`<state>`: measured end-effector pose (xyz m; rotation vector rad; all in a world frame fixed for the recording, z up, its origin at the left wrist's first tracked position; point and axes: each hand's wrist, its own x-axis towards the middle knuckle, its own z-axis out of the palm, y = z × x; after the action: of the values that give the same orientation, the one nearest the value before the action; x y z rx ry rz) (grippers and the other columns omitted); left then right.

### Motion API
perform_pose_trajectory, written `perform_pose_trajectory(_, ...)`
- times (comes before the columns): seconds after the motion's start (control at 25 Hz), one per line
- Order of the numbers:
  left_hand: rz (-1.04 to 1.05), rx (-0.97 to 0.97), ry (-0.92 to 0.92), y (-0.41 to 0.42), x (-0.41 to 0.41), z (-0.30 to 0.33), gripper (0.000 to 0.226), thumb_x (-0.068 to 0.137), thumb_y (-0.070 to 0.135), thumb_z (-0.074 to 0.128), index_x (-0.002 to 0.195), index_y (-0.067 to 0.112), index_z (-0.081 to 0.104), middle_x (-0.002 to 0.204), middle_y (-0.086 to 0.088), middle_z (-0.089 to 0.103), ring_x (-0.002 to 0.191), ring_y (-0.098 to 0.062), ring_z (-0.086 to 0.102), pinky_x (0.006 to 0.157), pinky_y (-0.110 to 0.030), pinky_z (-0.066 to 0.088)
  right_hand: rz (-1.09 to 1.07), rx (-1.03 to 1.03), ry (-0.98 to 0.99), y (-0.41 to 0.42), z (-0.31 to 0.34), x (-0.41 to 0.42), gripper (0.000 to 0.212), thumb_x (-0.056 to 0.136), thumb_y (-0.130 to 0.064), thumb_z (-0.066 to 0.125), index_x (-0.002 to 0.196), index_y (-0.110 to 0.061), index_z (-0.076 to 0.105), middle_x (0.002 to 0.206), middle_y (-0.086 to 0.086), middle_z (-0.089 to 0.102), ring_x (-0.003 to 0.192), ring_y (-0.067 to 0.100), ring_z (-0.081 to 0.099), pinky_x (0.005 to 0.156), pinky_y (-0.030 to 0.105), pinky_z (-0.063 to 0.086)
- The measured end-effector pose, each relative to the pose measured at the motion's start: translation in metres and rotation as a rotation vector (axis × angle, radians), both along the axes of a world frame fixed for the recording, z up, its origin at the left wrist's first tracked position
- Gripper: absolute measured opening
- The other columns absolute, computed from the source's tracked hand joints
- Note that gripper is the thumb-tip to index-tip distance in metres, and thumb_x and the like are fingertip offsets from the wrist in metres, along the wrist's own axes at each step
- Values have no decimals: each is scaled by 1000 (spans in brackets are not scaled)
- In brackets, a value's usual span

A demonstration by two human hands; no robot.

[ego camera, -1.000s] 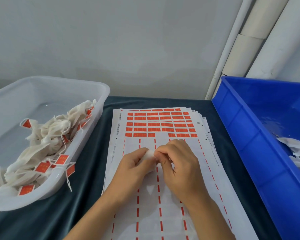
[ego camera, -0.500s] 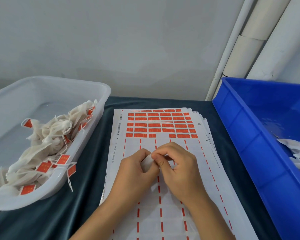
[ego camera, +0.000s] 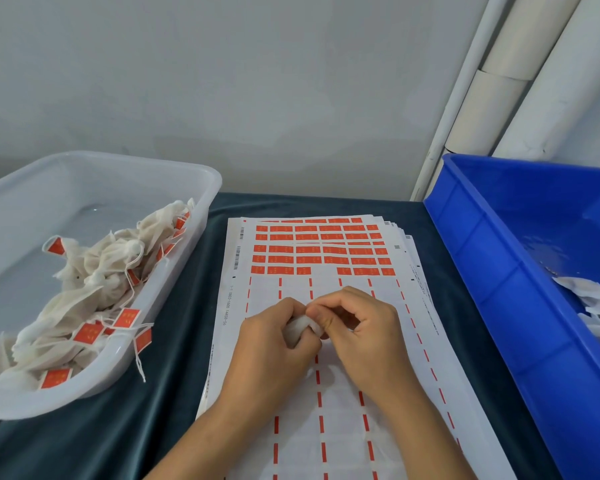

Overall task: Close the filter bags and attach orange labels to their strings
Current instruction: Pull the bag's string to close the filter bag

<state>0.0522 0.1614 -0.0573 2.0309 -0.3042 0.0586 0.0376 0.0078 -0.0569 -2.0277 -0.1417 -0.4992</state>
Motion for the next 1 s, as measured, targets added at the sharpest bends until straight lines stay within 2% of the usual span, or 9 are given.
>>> perform_pose_trajectory(0.16, -84, -129, 40, 3, 0, 5, 14, 92, 27, 66, 86, 39, 71, 75, 17, 70, 69, -2, 64, 59, -10, 46, 22, 202, 84, -2, 4, 0, 13, 93, -21, 76, 88, -33, 77, 86, -15, 75, 87, 8, 72, 72, 14, 54)
perform_pose_trajectory(0.32, -106, -227, 68, 4, 2, 10, 15, 98, 28, 70, 89, 38, 75, 83, 13, 75, 77, -6, 68, 65, -10, 49, 5, 254, 109, -1, 4, 1, 10, 96, -21, 71, 90, -27, 75, 82, -12, 74, 80, 10, 71, 67, 16, 55)
perform_pose_trajectory(0.44, -46, -240, 74, 2, 2, 9, 14, 98, 30, 70, 88, 39, 75, 83, 14, 75, 78, -7, 69, 65, -12, 51, 4, 205, 143, 1, 2, 1, 11, 100, -22, 67, 94, -29, 73, 86, -14, 72, 79, 13, 70, 69, 22, 58)
perform_pose_trajectory(0.6, 61, -253, 60, 2, 5, 7, 8, 98, 31, 70, 93, 36, 74, 87, 17, 74, 87, -6, 70, 69, -11, 52, 11, 132, 153, 6, 1, 0, 9, 101, -26, 64, 99, -33, 69, 91, -20, 70, 86, 10, 69, 74, 23, 60)
perform_pose_trajectory(0.76, 53, -271, 54, 2, 6, 7, 8, 98, 31, 70, 94, 37, 74, 90, 19, 75, 93, -3, 70, 72, -8, 52, 21, 74, 185, 8, -3, 1, 9, 103, -29, 62, 105, -34, 68, 95, -21, 69, 94, 4, 67, 77, 17, 58)
perform_pose_trajectory(1.0, 98, -254, 73, 3, 9, 3, 12, 98, 31, 70, 87, 36, 72, 86, 20, 73, 87, 0, 67, 65, -6, 50, 7, -7, 137, 7, -4, 1, 8, 102, -28, 63, 103, -34, 69, 96, -24, 67, 98, 2, 64, 77, 10, 52)
